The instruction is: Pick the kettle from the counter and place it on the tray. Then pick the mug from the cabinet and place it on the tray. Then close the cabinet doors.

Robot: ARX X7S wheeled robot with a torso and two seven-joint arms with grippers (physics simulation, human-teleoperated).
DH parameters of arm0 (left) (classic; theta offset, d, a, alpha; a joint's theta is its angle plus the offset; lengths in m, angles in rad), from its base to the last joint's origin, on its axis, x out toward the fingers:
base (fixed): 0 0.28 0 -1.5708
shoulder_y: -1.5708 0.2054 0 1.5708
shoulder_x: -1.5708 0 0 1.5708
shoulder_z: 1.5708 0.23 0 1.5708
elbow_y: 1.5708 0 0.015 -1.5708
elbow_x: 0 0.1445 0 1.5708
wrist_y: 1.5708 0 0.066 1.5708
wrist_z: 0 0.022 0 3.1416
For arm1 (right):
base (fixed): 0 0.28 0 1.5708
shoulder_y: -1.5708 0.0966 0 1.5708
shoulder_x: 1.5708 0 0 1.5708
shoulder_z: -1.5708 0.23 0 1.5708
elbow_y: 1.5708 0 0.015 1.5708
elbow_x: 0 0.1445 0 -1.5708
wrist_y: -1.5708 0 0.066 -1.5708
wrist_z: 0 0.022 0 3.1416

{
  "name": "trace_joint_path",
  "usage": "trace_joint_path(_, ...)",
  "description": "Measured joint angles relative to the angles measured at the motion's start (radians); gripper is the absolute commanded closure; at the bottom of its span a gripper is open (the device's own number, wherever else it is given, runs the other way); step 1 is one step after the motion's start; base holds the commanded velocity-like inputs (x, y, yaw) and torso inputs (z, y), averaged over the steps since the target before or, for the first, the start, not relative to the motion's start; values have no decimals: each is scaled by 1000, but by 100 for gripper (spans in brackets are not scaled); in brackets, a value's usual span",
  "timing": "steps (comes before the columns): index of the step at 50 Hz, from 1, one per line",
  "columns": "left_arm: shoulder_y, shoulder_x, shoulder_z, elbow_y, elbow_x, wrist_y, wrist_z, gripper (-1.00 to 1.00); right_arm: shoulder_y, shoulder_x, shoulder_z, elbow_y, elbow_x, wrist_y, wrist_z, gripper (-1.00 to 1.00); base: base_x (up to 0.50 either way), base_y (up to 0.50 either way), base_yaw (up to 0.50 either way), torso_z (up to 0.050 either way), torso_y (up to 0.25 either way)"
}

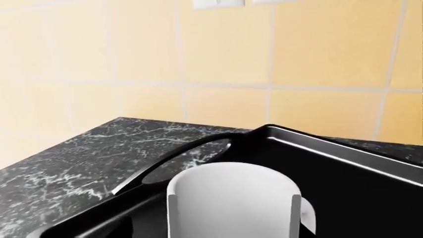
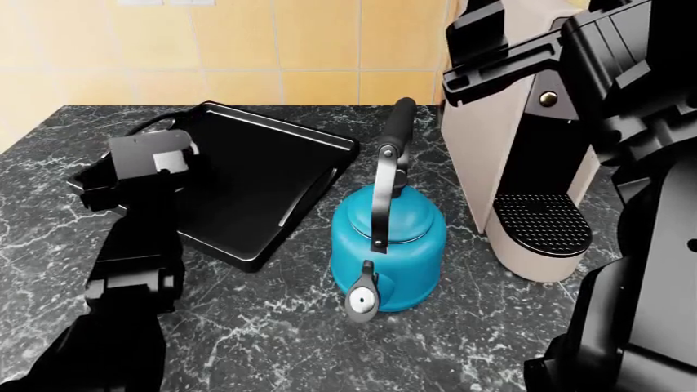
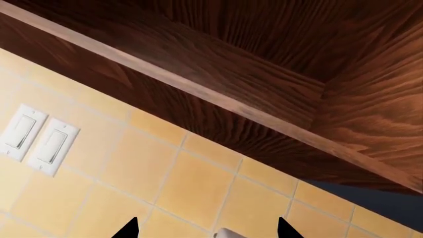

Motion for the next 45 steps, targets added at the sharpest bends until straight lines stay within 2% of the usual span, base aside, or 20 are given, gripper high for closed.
trace_joint_path(33, -51, 2, -11, 7, -1, 11, 35, -100, -11, 1, 8, -23, -2, 1, -2, -100, 0, 0, 0, 0, 0)
trace_joint_path(39, -37, 2, -14, 103, -7, -49, 40, -100, -11, 2, 7, -26, -4, 4, -3, -100, 0, 0, 0, 0, 0)
trace_joint_path(45, 4, 2, -22, 299, -23, -175, 49, -100, -9, 1, 6, -27, -6, 6, -5, -100, 0, 0, 0, 0, 0)
